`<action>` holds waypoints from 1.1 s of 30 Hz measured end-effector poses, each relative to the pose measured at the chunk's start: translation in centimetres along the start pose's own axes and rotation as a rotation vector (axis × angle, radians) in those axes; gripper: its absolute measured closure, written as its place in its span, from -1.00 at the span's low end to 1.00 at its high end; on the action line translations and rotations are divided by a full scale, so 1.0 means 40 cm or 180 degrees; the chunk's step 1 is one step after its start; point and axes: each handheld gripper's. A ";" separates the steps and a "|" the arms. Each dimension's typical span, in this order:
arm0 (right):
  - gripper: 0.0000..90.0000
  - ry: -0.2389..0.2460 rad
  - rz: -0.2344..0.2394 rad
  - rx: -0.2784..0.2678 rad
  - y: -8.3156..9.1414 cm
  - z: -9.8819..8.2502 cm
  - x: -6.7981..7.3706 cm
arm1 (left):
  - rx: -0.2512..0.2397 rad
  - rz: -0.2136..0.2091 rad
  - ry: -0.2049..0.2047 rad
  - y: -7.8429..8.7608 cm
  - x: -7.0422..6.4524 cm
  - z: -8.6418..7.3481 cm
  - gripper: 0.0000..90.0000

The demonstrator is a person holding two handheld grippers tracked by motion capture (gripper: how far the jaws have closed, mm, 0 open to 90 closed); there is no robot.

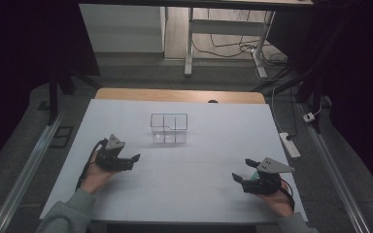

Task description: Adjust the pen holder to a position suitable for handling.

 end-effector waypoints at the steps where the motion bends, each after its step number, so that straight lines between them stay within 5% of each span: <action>1: -0.49 0.0000 0.0000 0.0000 0.000 0.000 0.000 | 0.0000 0.0000 0.0000 0.000 0.000 0.000 -0.50; 10: -0.49 0.0011 0.0011 0.0023 -0.004 -0.001 0.001 | 0.0008 -0.0087 0.0042 -0.021 0.022 0.027 -0.45; 17: -0.49 0.0013 -0.0003 0.0031 -0.004 -0.001 -0.001 | 0.0080 -0.0028 0.0007 -0.047 0.043 0.052 -0.36; 26: -0.48 -0.0023 -0.0006 0.0036 -0.003 0.000 -0.005 | 0.0017 -0.0093 0.0066 -0.067 0.068 0.082 -0.08; 32: -0.48 -0.0013 0.0016 0.0034 -0.004 0.000 -0.005 | 0.0034 -0.0023 0.0127 -0.097 0.080 0.088 0.40; 33: -0.47 -0.0019 0.0022 0.0023 -0.005 0.000 -0.006 | 0.0039 -0.0024 0.0133 -0.102 0.082 0.089 0.62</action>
Point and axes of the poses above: each handheld gripper's, and its own axes: y roughly backward along the jaws, z roughly out of its top, x roughly to its left, and after that the axes turned 1 degree about -y, right-handed
